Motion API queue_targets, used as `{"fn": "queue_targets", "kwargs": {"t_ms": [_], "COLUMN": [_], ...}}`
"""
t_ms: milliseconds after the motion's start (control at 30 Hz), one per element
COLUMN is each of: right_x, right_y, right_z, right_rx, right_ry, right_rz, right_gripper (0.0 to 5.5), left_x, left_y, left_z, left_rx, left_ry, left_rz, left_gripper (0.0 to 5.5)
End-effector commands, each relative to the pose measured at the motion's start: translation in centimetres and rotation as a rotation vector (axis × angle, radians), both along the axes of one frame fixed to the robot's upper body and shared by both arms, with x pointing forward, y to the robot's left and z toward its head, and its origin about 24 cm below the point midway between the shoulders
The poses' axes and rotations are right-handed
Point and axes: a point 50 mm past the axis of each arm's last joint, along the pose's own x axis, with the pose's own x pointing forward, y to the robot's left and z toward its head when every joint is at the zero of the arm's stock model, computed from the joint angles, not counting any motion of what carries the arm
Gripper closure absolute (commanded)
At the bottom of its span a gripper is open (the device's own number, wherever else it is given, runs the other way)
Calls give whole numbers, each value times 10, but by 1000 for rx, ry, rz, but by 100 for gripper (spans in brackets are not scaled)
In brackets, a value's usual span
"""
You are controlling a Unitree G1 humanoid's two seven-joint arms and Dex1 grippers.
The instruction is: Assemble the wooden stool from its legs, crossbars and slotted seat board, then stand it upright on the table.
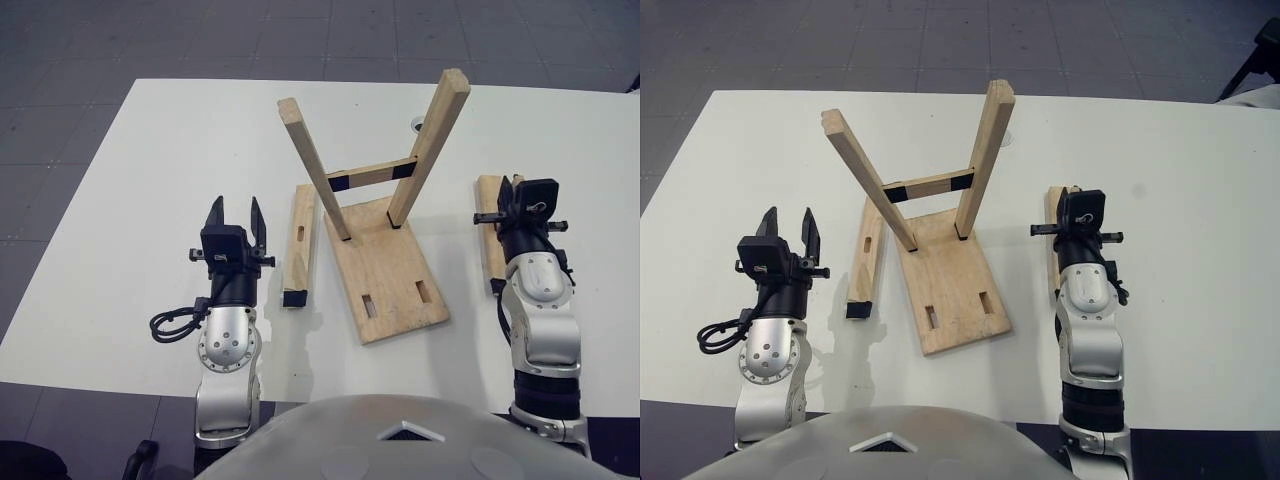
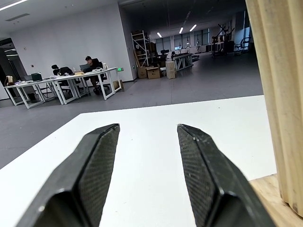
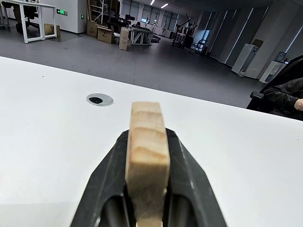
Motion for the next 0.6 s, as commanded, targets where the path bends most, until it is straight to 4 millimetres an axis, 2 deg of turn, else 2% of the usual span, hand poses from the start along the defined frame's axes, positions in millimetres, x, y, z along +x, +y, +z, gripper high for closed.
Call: {"fn": "queue_targets", "kwargs": {"t_ms": [33, 167, 333, 367, 567, 600], "right_x": [-8, -7, -7, -7, -8, -8], "right_y": [-7, -4, -4, -4, -5, -5], "right_z": [-10, 9, 15, 15, 18, 18], "right_rx": [-12, -18, -8, -4, -3, -4], "right_ry": [80, 4, -30, -35, -53, -55], "right_rz": [-45, -41, -33, -34, -23, -22], "right_gripper": [510, 510, 510, 473, 387, 358], "left_x": [0, 1, 1, 2, 2, 2], "left_y": [0, 0, -1, -1, -3, -3], "left_z": [-1, -2, -2, -2, -3, -4], "left_rx": [-3, 0, 0, 0, 1, 1], "left_ry": [12, 11, 14, 15, 19, 19], "left_rz": [-8, -10, -15, -17, -23, -23], "left_gripper": [324, 324, 324, 324, 324, 324]}}
